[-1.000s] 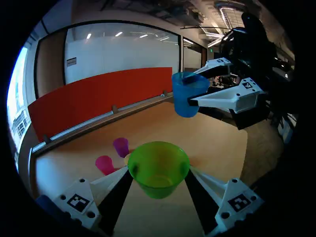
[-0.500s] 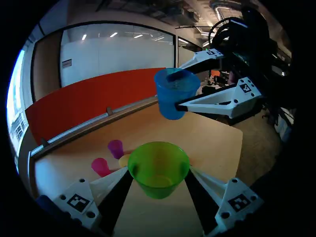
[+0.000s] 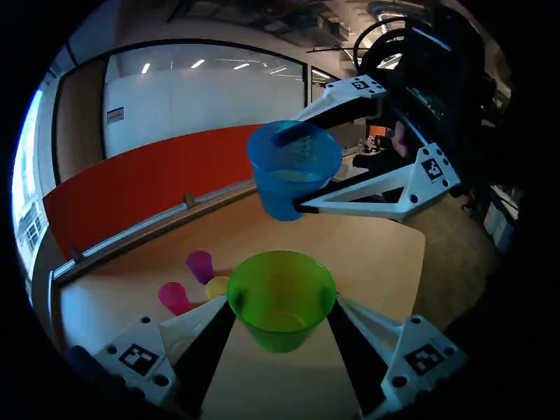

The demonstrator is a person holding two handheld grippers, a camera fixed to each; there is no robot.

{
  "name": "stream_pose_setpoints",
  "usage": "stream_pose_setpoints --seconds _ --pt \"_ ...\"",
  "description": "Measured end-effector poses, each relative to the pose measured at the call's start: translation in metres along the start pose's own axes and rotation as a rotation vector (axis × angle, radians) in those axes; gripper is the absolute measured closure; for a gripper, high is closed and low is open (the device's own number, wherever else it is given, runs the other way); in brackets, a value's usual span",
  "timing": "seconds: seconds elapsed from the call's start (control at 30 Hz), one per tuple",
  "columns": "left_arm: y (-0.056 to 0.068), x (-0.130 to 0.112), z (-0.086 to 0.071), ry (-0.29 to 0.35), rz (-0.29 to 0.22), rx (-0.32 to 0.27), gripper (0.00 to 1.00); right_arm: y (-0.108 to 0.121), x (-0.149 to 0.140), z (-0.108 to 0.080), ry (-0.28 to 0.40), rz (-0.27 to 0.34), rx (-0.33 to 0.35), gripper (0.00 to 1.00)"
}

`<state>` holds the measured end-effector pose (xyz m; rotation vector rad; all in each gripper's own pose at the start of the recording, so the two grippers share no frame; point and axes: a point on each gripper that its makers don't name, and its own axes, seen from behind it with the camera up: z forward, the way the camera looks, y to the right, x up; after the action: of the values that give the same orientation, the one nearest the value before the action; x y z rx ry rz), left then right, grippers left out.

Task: Pour water

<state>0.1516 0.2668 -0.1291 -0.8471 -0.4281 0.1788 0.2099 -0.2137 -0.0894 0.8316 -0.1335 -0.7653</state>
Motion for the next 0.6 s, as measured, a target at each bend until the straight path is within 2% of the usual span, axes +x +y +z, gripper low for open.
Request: stream_pose_setpoints --seconds 0.3,0.6 --pt "0.004 0.002 -0.002 0.005 -0.003 -0.009 0.15 -0.005 0.010 0.000 0.009 -0.078 0.014 0.10" --pt "0.009 0.001 -0.004 0.006 -0.001 -0.018 0.15 -0.010 0.015 -0.003 0.011 -0.184 0.023 0.10"
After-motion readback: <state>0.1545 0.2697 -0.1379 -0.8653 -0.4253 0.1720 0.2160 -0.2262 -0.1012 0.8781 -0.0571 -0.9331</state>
